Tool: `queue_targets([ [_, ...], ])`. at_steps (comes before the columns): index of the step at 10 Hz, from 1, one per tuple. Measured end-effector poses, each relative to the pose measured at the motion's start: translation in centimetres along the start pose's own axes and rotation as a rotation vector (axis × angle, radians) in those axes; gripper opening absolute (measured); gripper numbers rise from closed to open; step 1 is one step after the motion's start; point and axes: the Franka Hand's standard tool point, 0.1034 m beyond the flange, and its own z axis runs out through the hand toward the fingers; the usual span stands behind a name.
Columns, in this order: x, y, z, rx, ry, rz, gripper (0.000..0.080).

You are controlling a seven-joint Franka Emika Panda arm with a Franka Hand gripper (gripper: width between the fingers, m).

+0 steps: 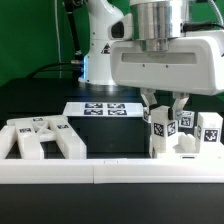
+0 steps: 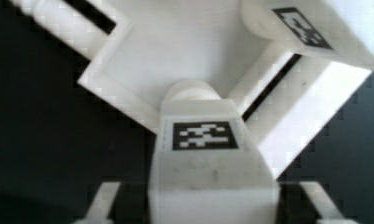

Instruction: Assemble chair

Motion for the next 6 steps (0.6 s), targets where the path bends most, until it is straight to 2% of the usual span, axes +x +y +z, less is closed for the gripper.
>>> queue_targets([
  [1,-0.44,-0.18,0.05,-0.005,-0.004,0.072,0.0291],
  [4,-0.83,-0.46,0.11,0.001,-0.011,0.33,0.0291],
  [6,-0.88,-0.5,0.12,0.002,-0.012,0.319,0.0291],
])
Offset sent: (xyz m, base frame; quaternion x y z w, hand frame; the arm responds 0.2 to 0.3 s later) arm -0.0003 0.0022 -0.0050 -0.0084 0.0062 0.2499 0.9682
